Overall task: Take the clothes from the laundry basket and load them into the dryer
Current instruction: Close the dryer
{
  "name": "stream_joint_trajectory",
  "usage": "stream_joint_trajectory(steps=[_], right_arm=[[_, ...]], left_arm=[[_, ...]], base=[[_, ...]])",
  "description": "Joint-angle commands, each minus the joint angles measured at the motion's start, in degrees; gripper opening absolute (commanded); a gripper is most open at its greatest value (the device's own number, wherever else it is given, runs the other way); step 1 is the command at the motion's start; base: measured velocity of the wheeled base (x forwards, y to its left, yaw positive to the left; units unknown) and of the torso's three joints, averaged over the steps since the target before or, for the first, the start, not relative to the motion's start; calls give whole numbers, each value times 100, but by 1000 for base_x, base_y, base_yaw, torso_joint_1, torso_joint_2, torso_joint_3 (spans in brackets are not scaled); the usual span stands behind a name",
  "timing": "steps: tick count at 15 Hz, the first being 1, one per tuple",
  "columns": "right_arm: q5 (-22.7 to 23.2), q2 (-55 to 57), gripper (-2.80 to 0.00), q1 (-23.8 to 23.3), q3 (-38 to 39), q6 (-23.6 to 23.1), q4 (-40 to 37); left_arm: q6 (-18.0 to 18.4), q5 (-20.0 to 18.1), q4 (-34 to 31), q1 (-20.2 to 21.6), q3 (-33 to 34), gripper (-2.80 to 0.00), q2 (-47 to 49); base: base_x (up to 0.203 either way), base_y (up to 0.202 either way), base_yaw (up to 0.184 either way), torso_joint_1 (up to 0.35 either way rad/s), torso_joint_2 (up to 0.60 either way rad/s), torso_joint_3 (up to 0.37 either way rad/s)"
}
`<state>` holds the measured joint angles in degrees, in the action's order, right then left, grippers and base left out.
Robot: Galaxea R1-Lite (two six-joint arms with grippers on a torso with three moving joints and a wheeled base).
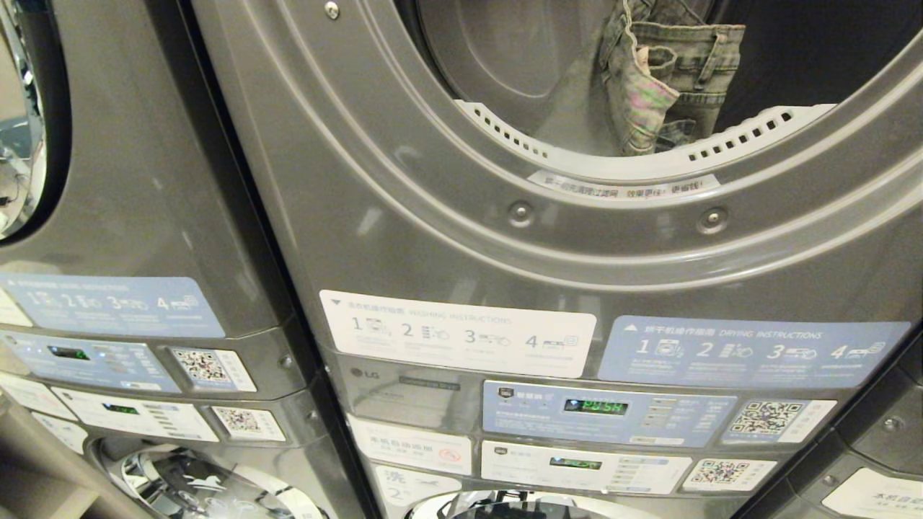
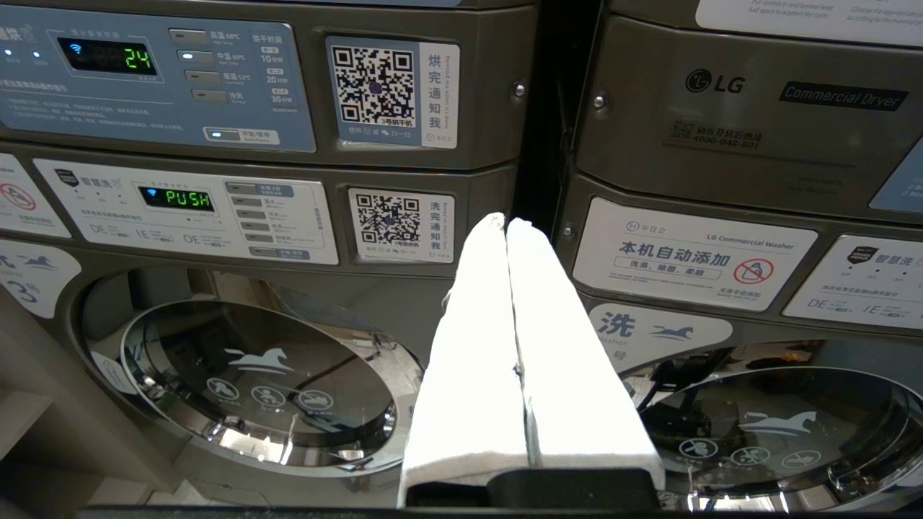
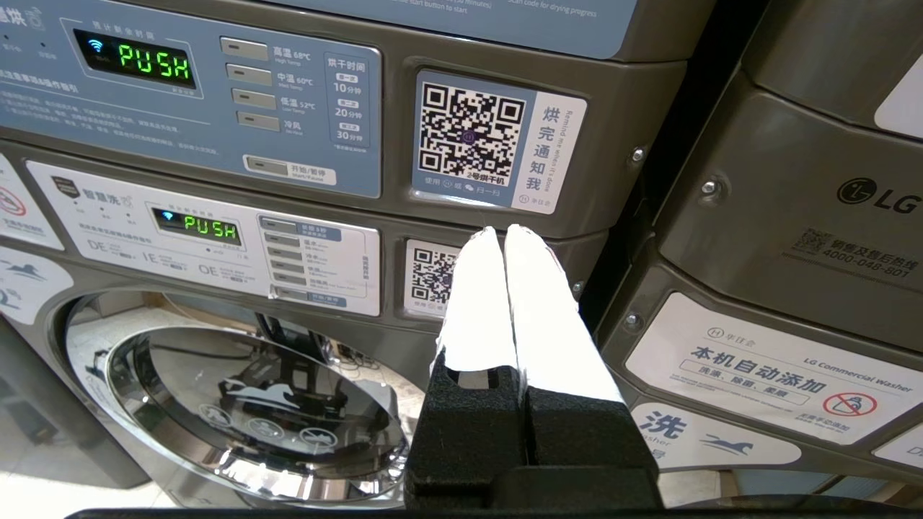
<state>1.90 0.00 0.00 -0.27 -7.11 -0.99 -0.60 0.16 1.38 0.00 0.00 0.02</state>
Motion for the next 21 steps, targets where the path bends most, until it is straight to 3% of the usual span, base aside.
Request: stream_joint_trajectory(steps=[1,4,14,21], right_arm=[[3,-9,-280,0,0,-1,2],[3,-9,-280,0,0,8,2],[-6,-9,-280,0,-8,16,-7],[-11,-9,-280,0,-8,104,-7]], left_arm=[[-2,2,3,0,9,-280,-11],[-10,2,3,0,9,-280,-11],[-10,2,3,0,9,-280,-11],[-7,11,3,0,3,-280,-11]], base=[[0,0,0,0,0,0],[-21,0,0,2,1,1],[-187,0,1,2,2,4],[-13,0,0,-1,0,0]])
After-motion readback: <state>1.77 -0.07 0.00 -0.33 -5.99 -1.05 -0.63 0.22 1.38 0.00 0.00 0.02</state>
